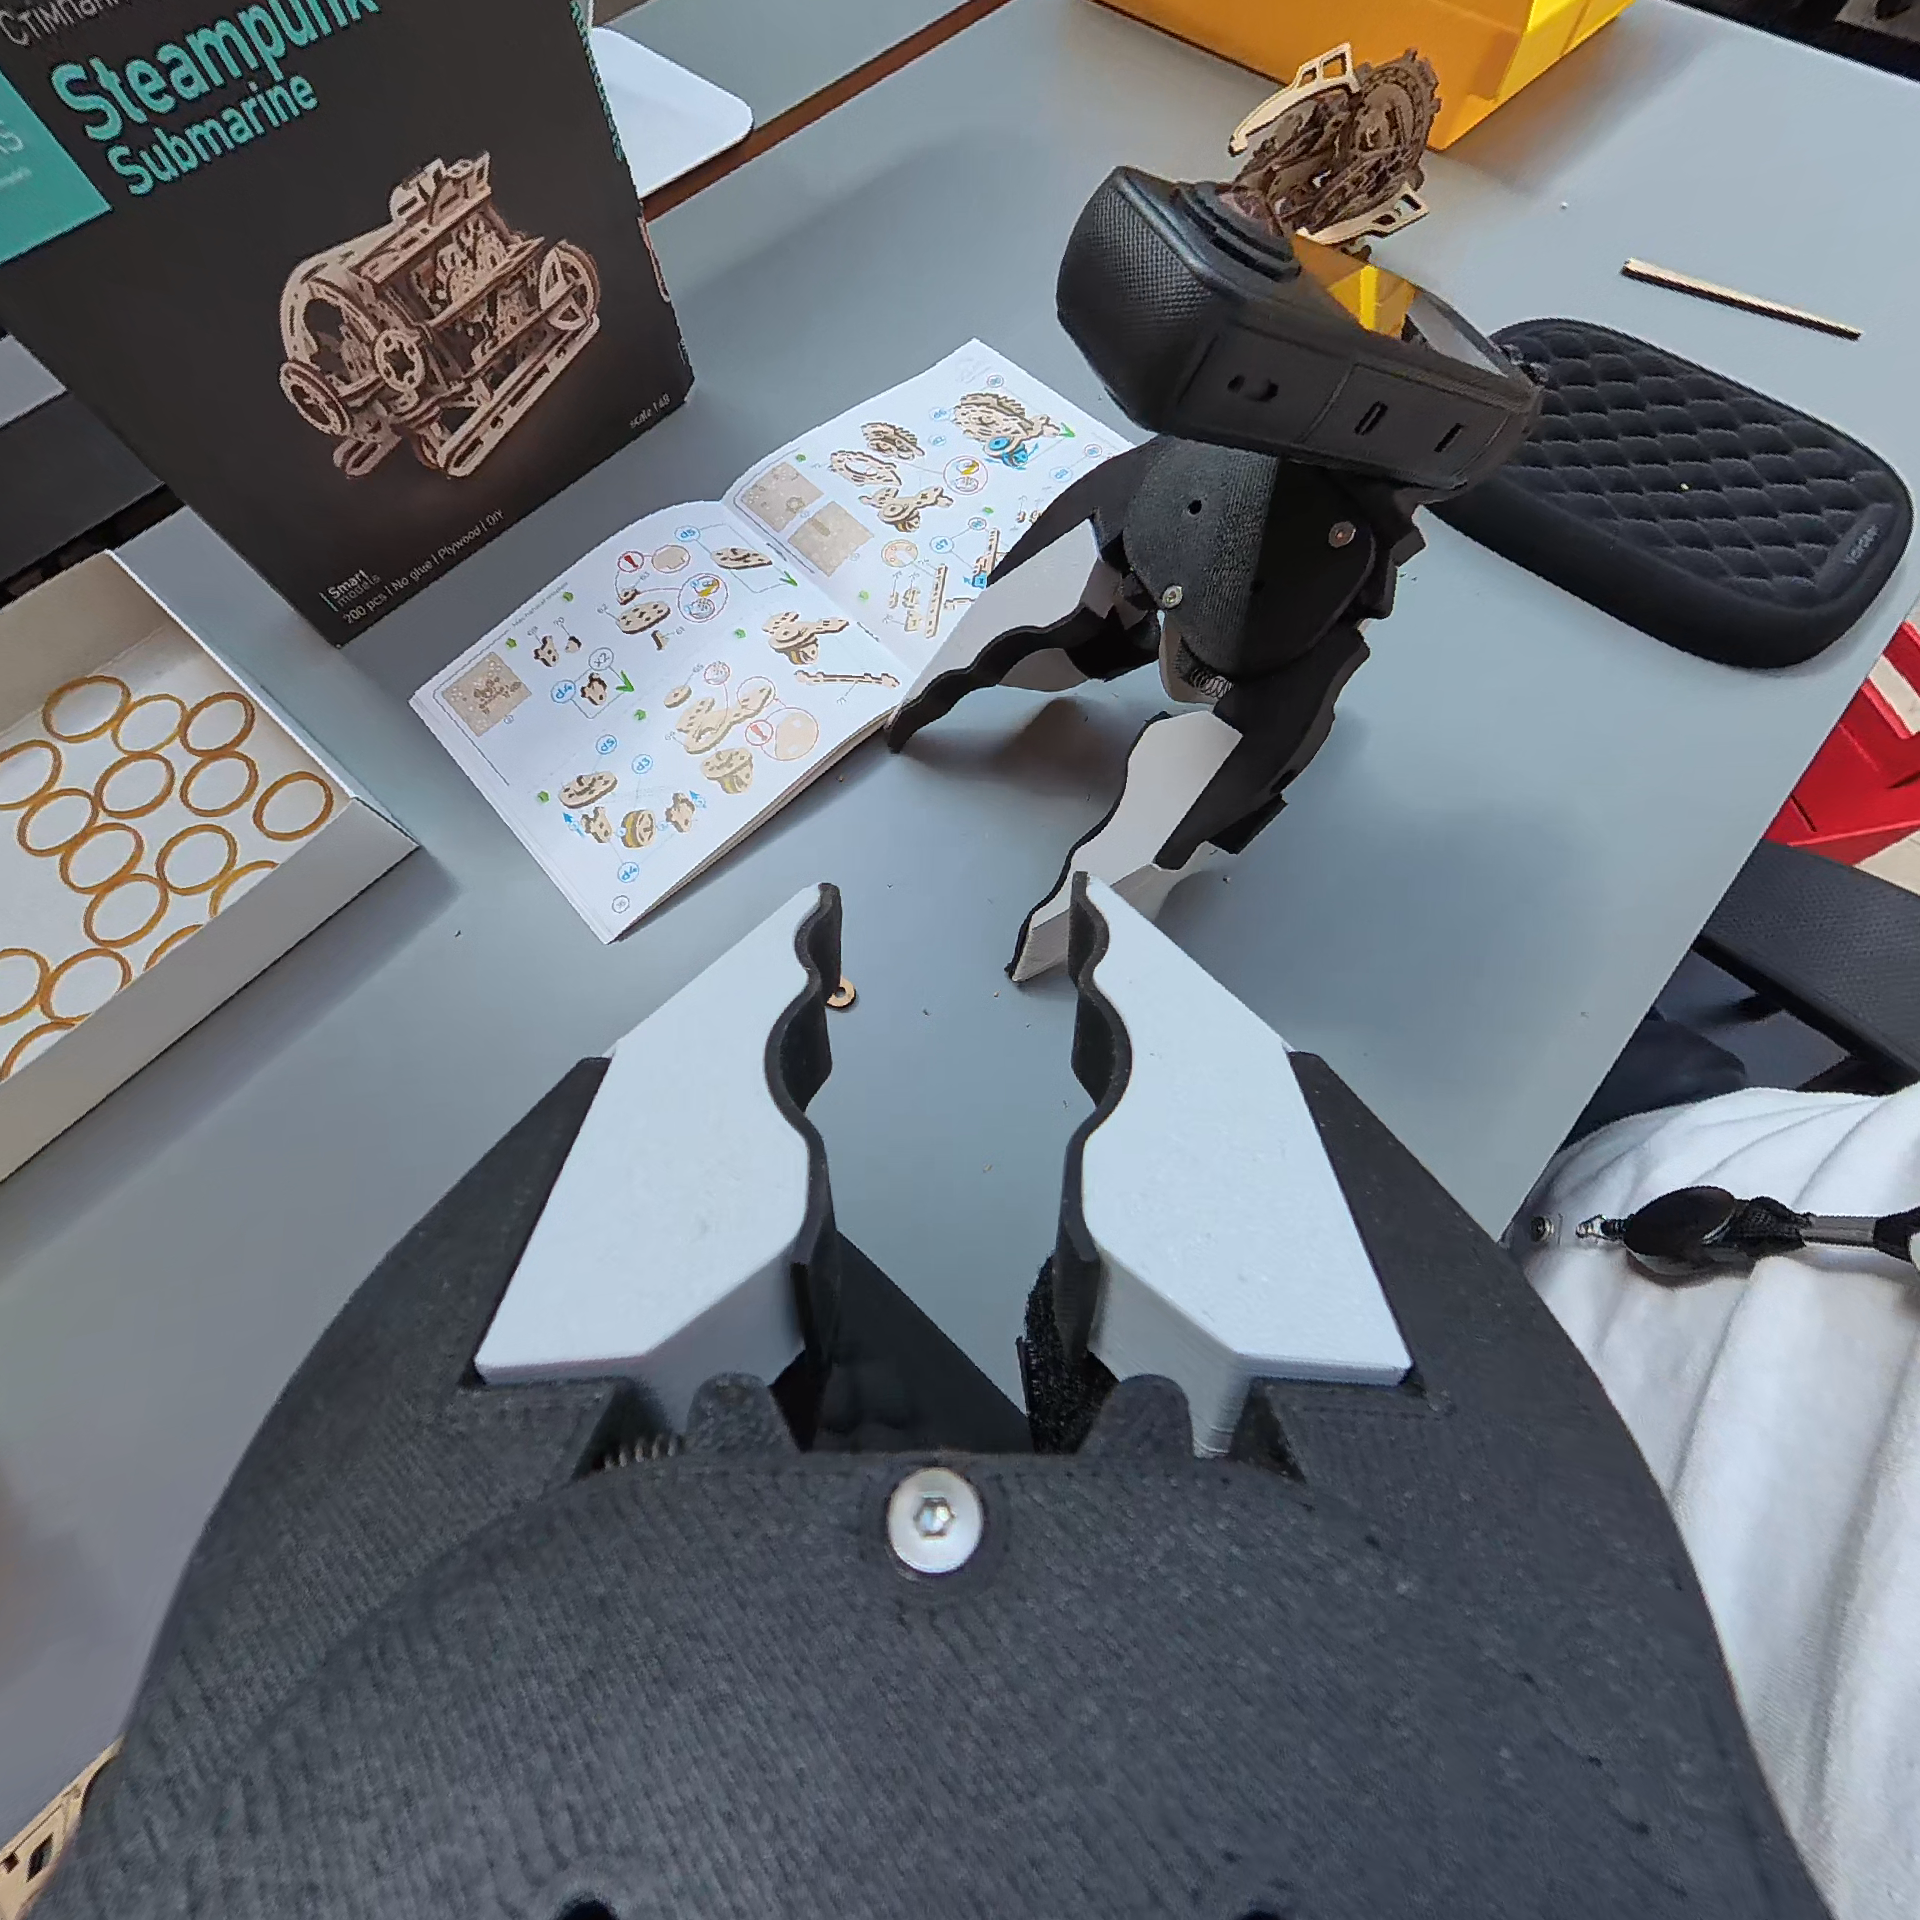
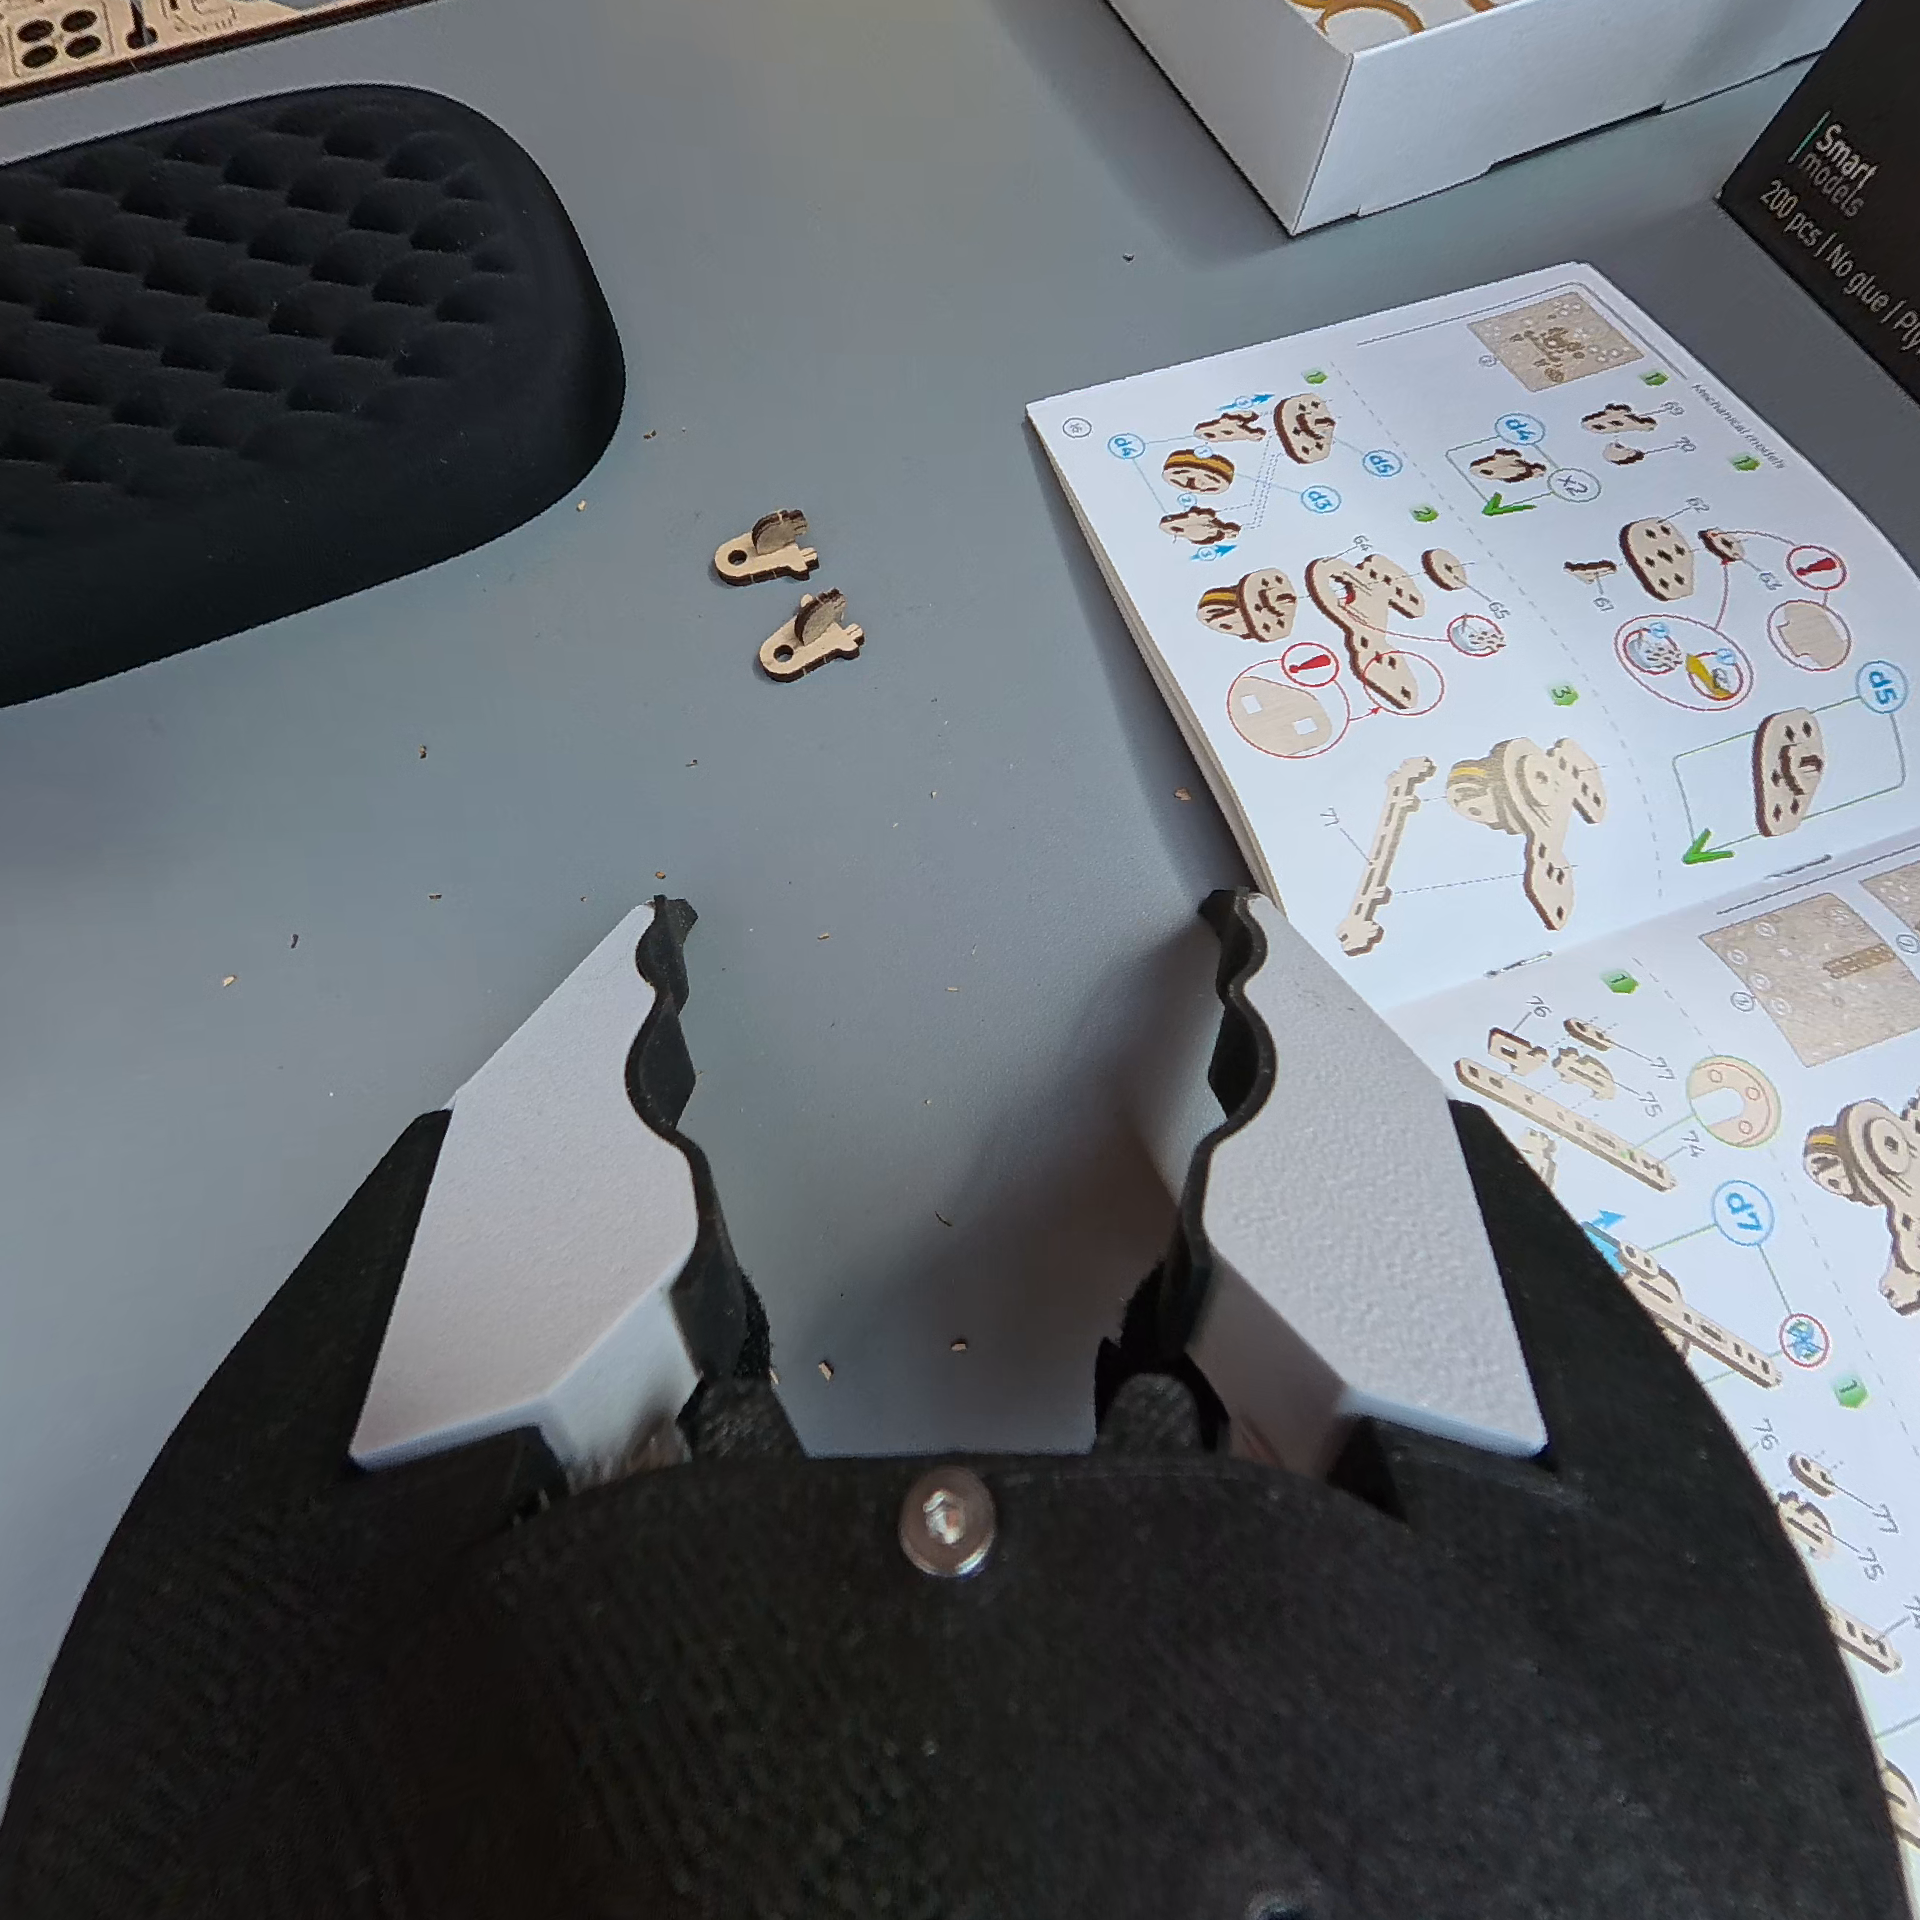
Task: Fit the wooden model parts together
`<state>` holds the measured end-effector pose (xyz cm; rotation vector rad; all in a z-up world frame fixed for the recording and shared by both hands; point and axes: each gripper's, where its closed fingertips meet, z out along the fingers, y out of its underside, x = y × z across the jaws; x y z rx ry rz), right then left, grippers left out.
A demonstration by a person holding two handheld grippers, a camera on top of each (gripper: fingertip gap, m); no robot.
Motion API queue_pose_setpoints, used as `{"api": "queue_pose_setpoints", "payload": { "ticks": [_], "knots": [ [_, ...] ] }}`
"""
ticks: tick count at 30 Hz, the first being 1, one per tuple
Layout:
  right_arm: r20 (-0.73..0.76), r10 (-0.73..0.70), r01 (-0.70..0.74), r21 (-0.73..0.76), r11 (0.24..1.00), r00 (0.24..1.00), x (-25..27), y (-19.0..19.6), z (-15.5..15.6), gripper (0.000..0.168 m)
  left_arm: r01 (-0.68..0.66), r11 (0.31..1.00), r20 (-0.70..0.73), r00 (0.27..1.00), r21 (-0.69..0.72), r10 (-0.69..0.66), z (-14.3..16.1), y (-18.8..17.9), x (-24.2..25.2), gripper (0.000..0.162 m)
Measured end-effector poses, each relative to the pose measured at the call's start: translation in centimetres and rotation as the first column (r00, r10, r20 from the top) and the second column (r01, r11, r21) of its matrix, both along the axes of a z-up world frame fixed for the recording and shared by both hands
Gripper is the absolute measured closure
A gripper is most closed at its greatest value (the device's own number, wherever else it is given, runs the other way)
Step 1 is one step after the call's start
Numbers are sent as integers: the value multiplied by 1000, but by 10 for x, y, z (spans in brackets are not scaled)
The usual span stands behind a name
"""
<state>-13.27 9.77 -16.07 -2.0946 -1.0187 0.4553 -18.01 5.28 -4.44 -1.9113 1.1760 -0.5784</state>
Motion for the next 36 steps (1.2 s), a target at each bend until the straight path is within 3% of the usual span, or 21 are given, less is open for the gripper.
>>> {"api": "queue_pose_setpoints", "payload": {
  "ticks": [10, 36],
  "knots": [
    [0, 0, 0, 0, 1000, 1000, 0, 0, 0, 65, -6, 1000, 17, 1000, 28, 6, 10, -3, -9, 119],
    [0, 0, 0, 0, 1000, 1000, 0, 0, 0, 65, -13, 1000, 22, 1000, -9, 13, -3, -1, -6, 121]
  ]
}}
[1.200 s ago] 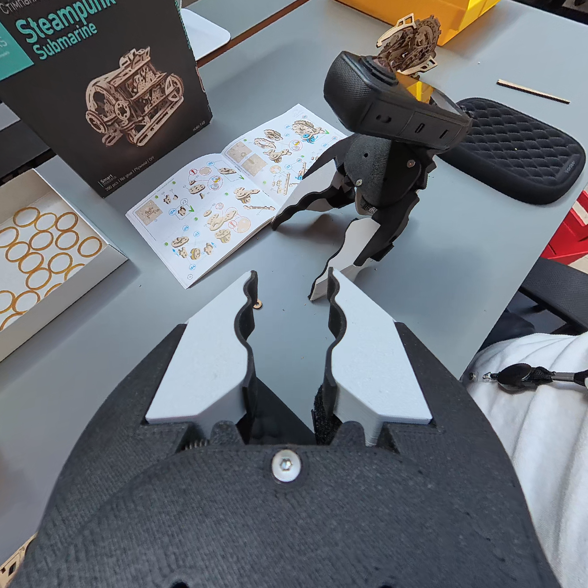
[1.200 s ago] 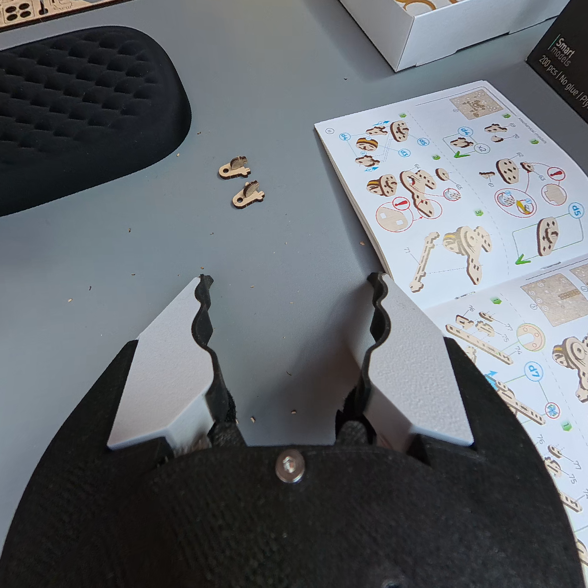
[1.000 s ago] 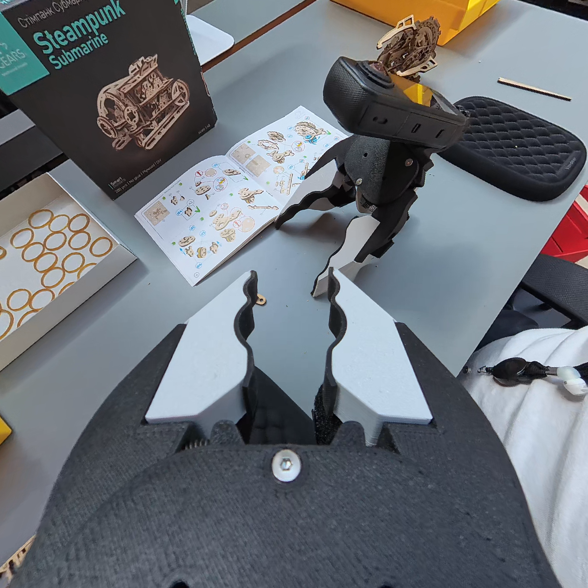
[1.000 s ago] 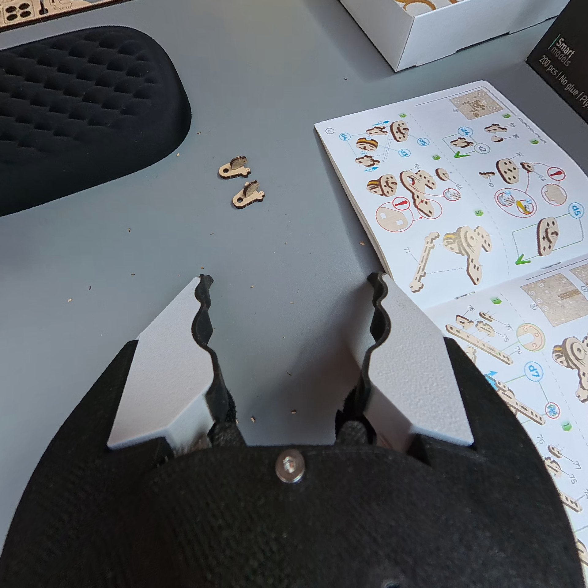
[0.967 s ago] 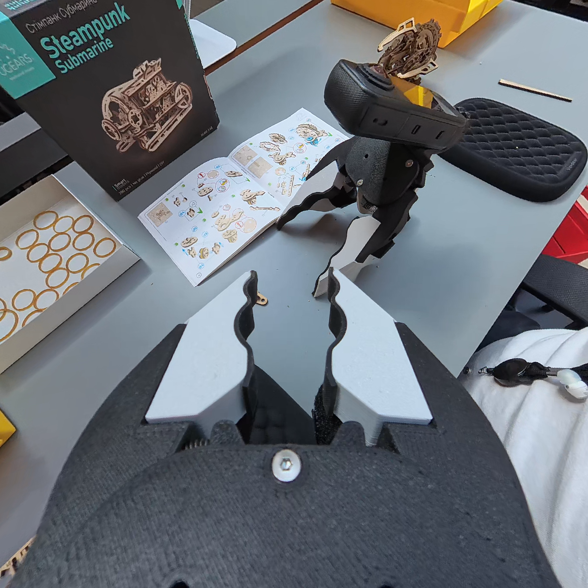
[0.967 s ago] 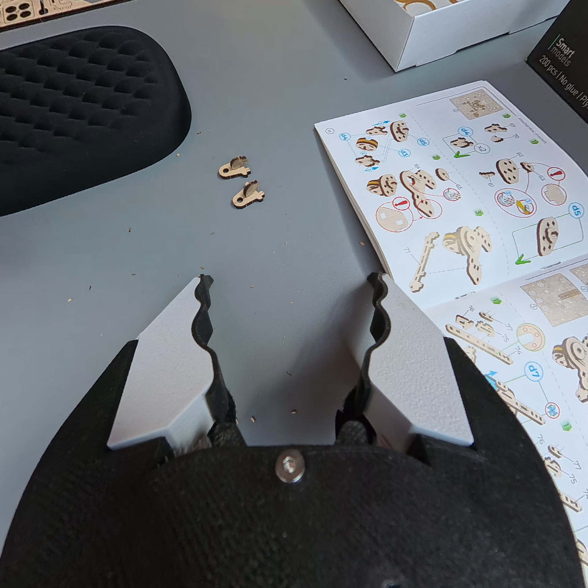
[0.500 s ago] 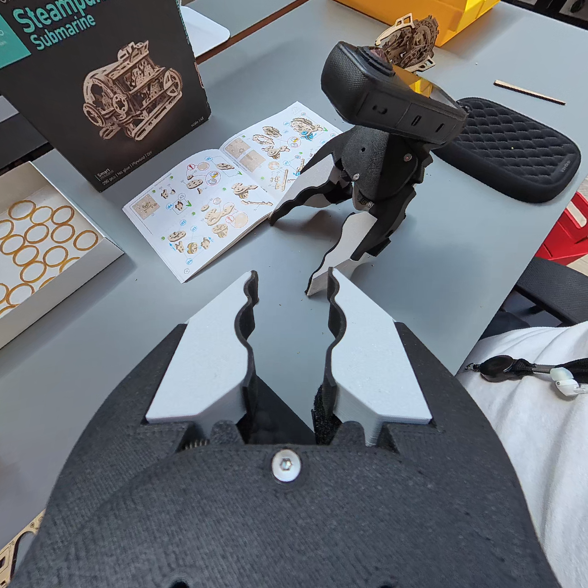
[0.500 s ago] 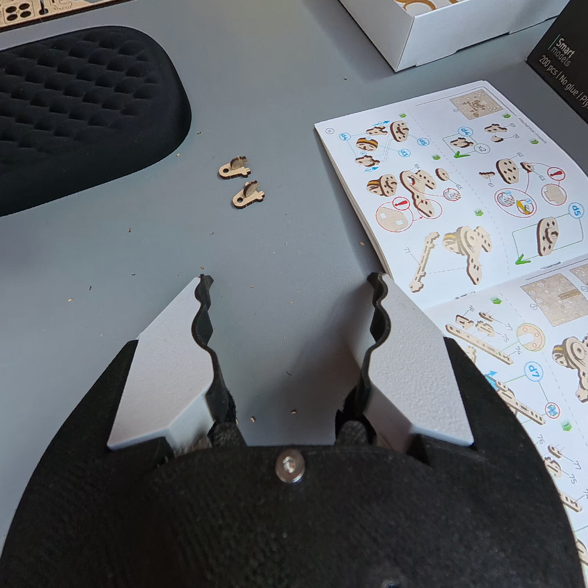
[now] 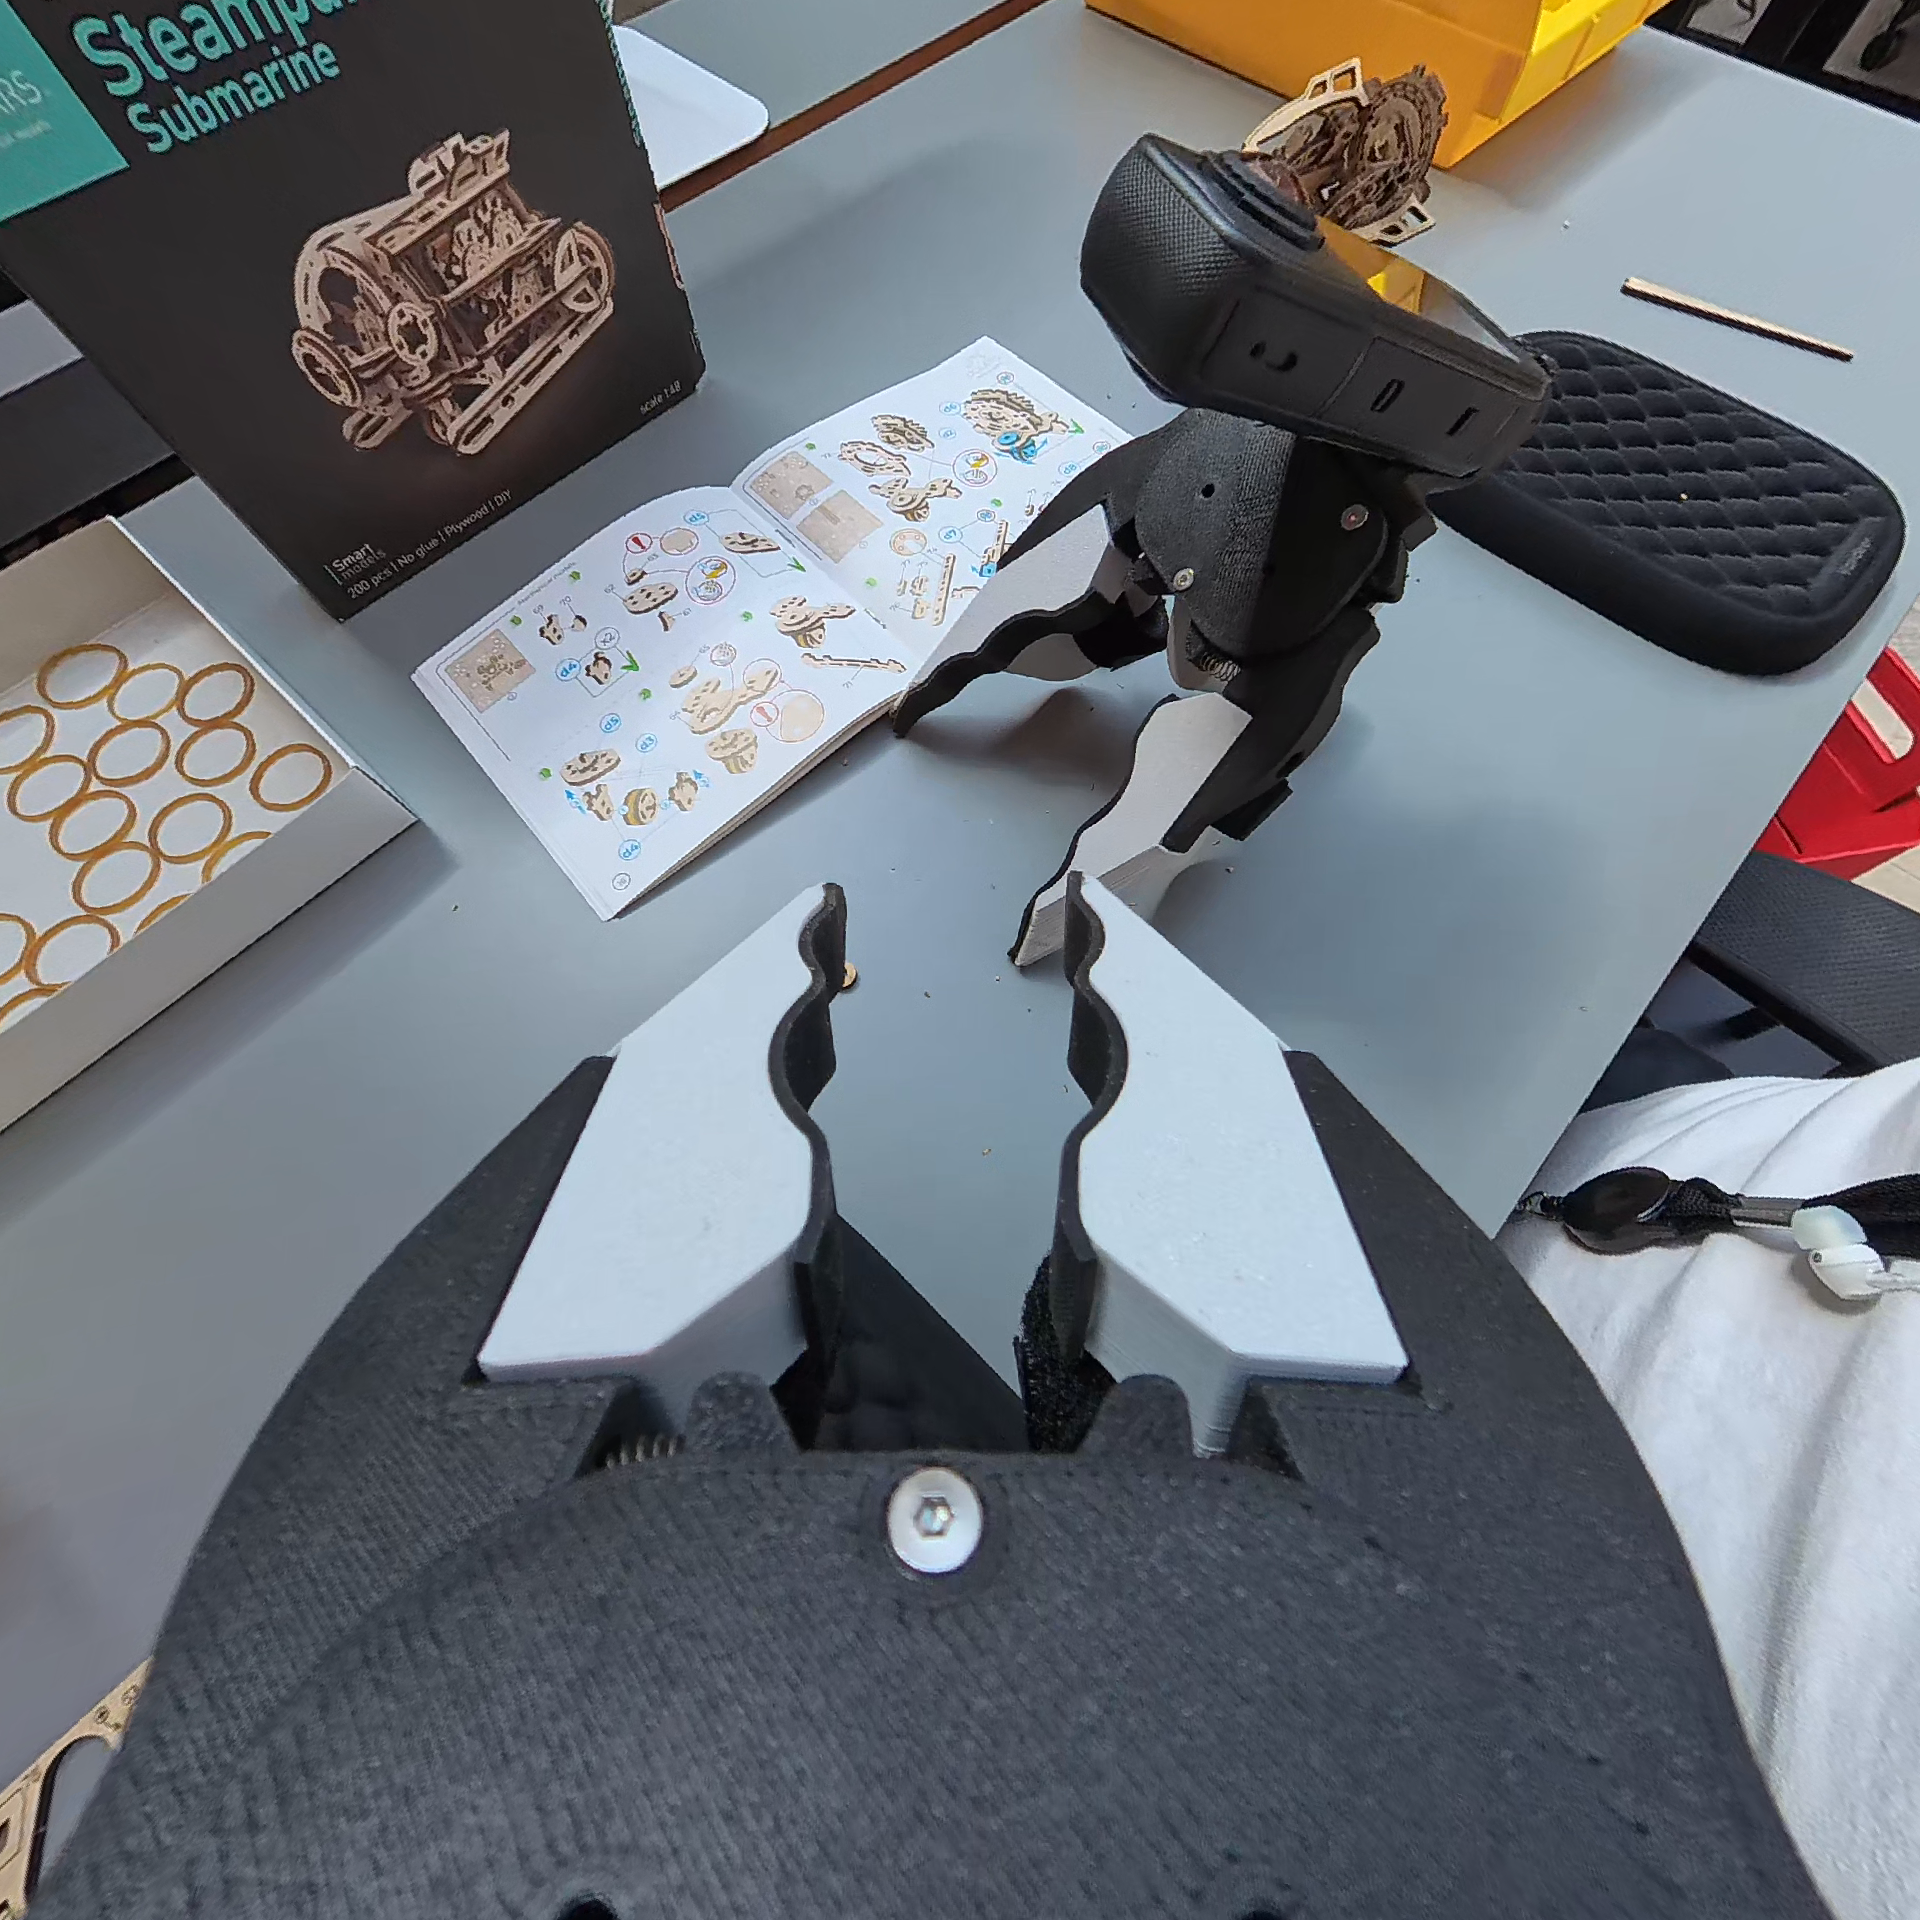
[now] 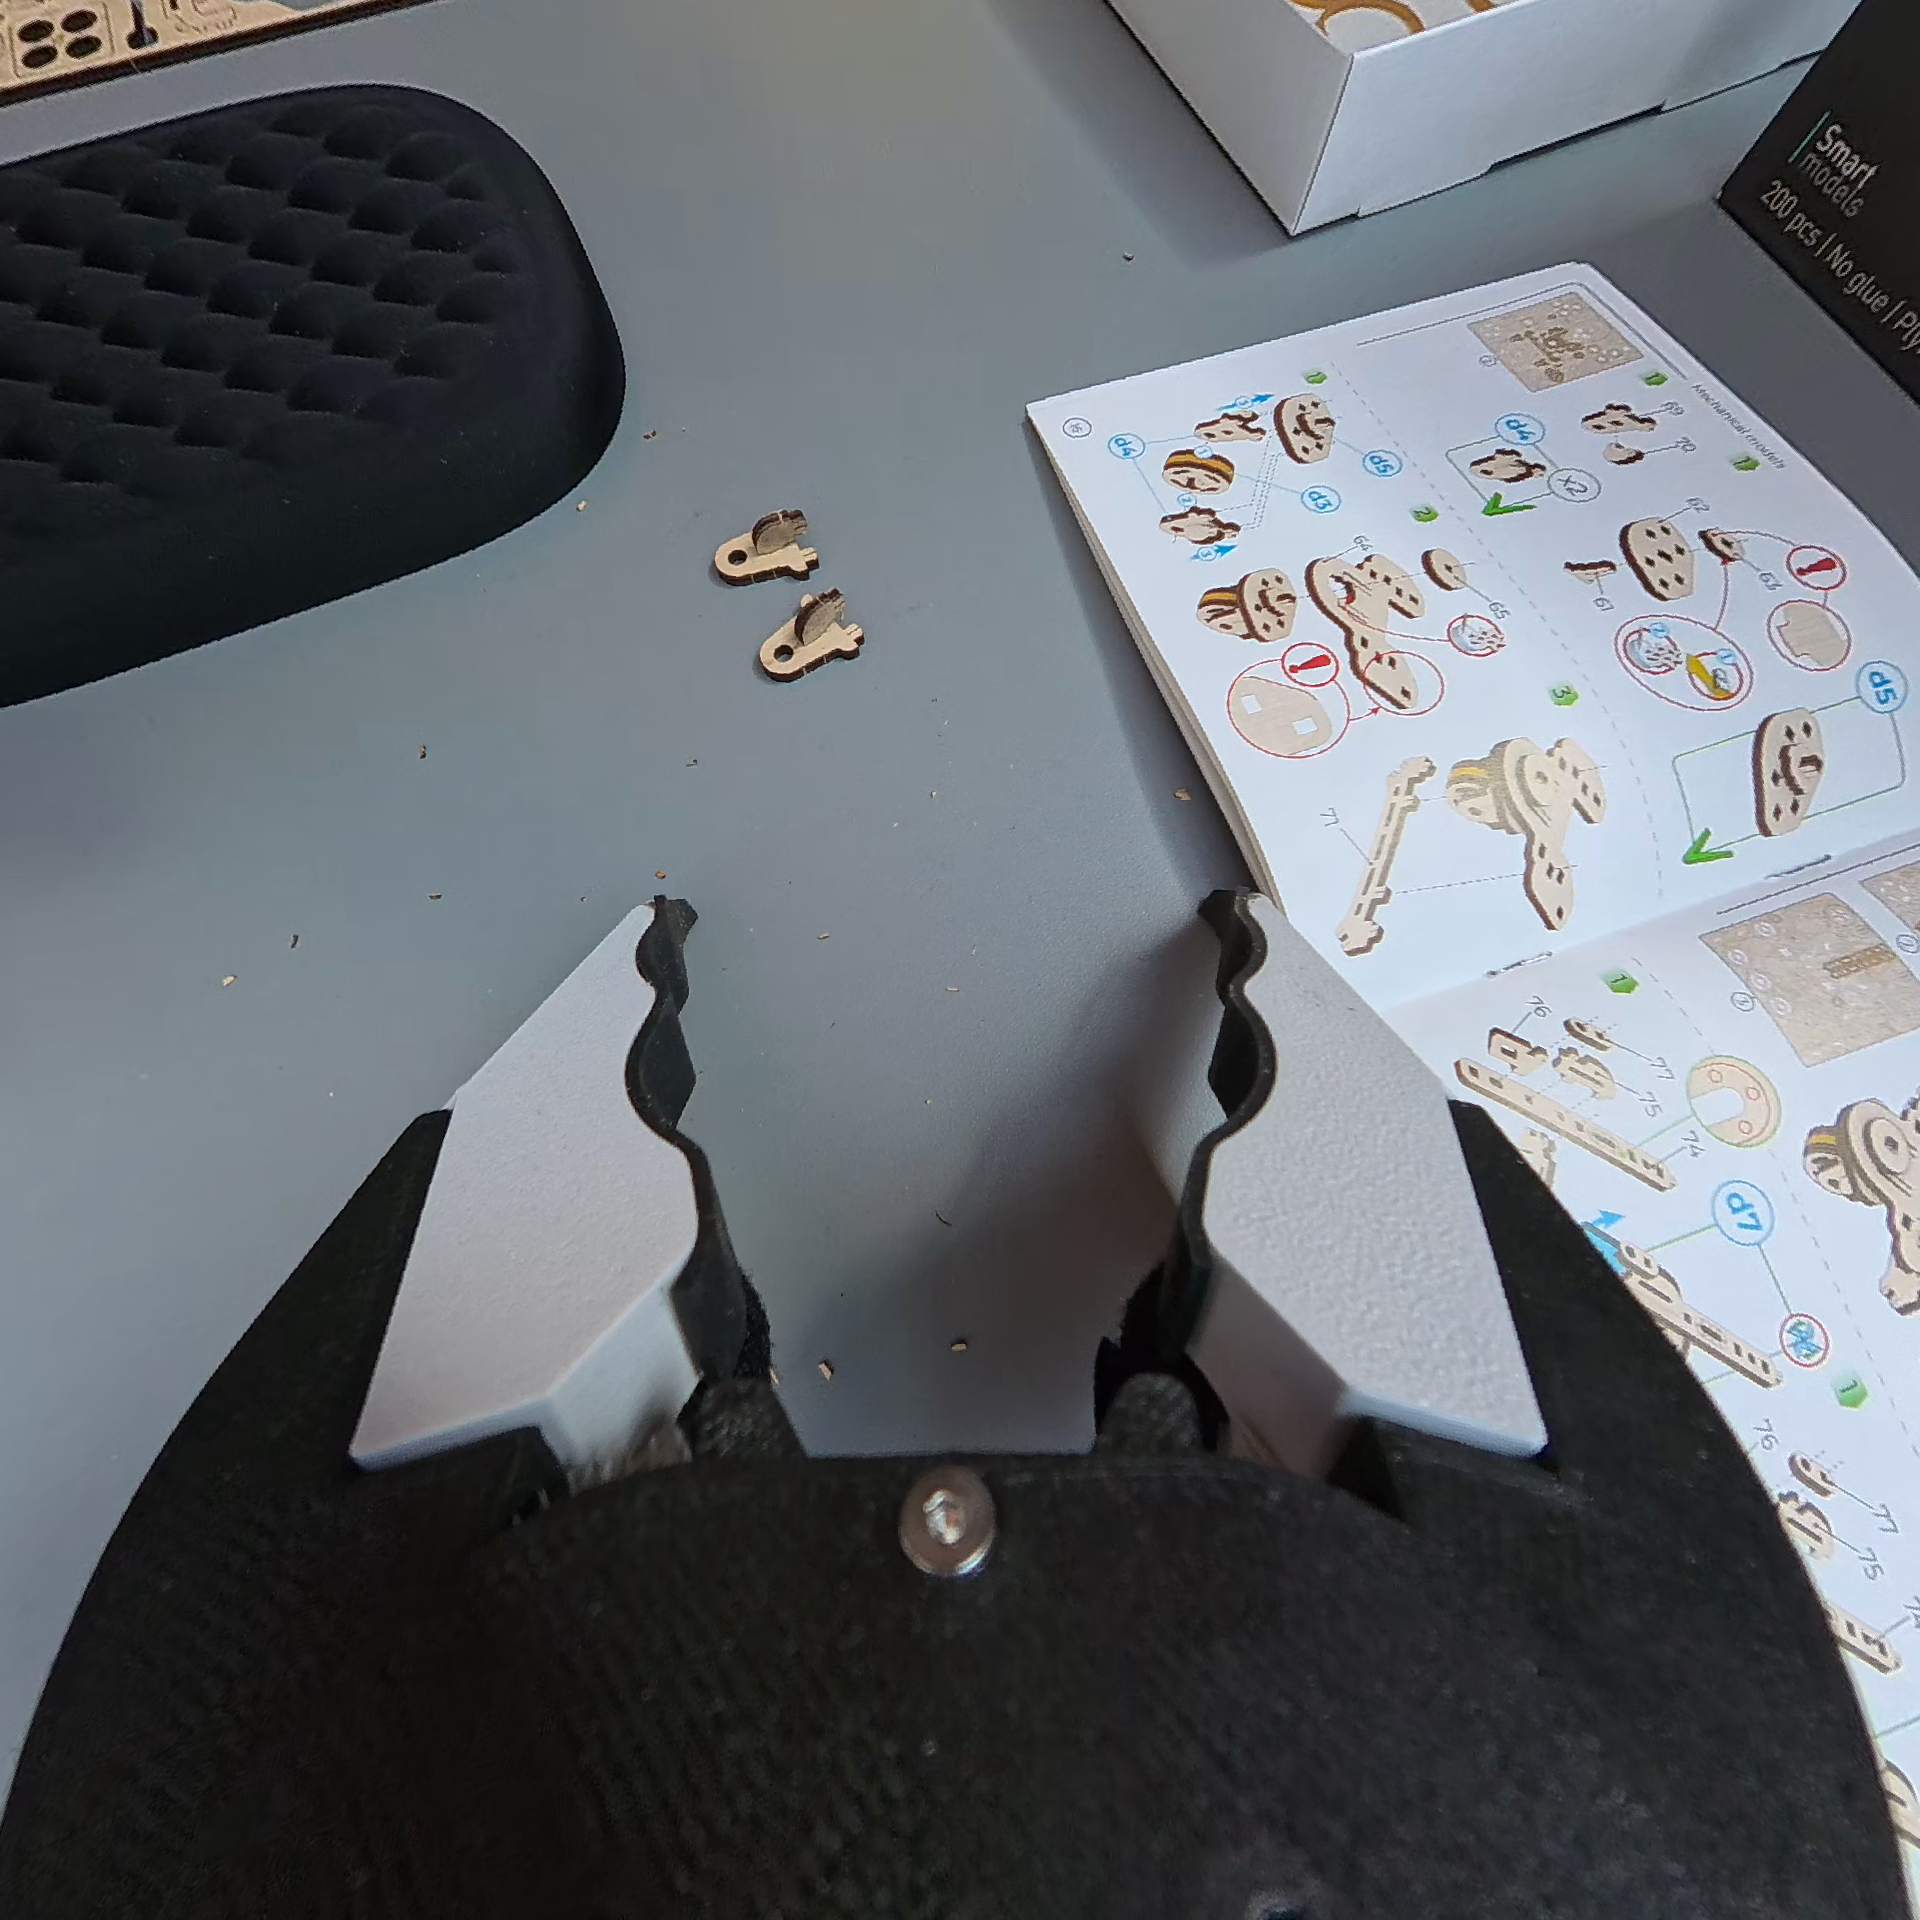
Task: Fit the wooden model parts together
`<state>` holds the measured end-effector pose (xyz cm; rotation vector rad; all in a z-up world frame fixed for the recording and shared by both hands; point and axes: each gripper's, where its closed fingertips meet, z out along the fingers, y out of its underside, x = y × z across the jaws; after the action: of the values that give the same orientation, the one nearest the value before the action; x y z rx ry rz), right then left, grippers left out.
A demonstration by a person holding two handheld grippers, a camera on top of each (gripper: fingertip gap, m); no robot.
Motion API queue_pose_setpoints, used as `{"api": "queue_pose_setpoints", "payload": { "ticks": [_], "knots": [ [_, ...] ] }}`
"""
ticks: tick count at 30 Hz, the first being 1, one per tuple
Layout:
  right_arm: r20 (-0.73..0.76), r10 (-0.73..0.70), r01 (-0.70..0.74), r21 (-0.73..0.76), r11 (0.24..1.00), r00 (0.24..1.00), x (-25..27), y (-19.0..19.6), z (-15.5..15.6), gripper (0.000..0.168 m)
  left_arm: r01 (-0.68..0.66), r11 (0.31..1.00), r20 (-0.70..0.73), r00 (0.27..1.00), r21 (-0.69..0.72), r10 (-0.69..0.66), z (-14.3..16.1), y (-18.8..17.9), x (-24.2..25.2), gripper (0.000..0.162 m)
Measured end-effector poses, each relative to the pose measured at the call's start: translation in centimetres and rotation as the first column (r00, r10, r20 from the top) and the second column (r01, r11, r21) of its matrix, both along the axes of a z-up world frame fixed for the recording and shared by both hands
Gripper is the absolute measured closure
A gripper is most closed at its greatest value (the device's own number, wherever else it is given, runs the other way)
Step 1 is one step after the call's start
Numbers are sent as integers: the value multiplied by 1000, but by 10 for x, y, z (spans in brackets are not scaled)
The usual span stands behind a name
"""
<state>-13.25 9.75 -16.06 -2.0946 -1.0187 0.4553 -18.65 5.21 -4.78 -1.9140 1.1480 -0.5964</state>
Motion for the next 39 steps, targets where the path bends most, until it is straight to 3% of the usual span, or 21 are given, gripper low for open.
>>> {"api": "queue_pose_setpoints", "payload": {
  "ticks": [39],
  "knots": [
    [-1, -2, 2, -2, 1000, 1000, -1, 0, 0, 64, -73, 997, 83, 994, -17, 74, -9, 30, -26, 121]
  ]
}}
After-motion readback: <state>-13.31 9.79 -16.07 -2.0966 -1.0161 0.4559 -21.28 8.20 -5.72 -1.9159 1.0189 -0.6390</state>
